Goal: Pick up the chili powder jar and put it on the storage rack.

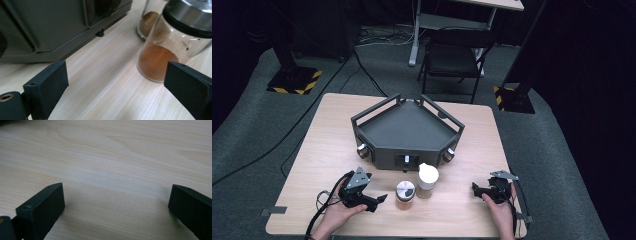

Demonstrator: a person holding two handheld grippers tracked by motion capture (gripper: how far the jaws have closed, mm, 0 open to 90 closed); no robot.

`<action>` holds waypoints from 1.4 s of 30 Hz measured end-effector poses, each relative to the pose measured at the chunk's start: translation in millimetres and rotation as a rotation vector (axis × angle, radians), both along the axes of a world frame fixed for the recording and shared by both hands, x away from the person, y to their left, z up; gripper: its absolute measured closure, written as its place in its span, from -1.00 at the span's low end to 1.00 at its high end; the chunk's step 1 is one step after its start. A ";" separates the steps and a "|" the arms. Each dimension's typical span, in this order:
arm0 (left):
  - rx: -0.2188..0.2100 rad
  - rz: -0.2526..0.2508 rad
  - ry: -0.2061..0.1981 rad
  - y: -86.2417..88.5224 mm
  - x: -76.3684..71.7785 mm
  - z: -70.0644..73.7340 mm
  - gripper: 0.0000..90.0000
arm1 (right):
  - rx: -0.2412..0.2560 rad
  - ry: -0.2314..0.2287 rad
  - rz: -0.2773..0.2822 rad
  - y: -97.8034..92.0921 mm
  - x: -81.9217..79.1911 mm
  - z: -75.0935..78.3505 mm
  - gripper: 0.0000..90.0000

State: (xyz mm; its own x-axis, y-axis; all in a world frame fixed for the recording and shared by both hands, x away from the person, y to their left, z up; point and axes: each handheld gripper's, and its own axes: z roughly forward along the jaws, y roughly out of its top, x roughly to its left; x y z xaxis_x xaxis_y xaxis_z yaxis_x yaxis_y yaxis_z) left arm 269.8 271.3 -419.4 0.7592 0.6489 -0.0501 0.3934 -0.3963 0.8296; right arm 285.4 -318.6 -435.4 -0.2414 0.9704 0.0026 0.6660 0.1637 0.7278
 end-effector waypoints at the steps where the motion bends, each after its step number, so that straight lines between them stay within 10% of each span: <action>1: 0.002 -0.006 0.001 -1.4 0.1 0.1 -0.88 | 0.000 0.000 0.000 0.0 0.0 0.0 -1.00; 42: -0.019 -0.160 -0.015 -59.3 4.5 -20.3 -0.72 | 0.000 0.000 0.000 0.0 0.0 0.0 -1.00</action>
State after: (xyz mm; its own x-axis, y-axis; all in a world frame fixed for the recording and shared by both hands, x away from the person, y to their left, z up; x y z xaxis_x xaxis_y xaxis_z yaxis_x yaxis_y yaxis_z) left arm 274.3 212.1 -439.7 0.8535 0.5188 -0.0491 0.3140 -0.4367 0.8430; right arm 285.4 -318.6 -435.5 -0.2415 0.9704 0.0025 0.6658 0.1638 0.7280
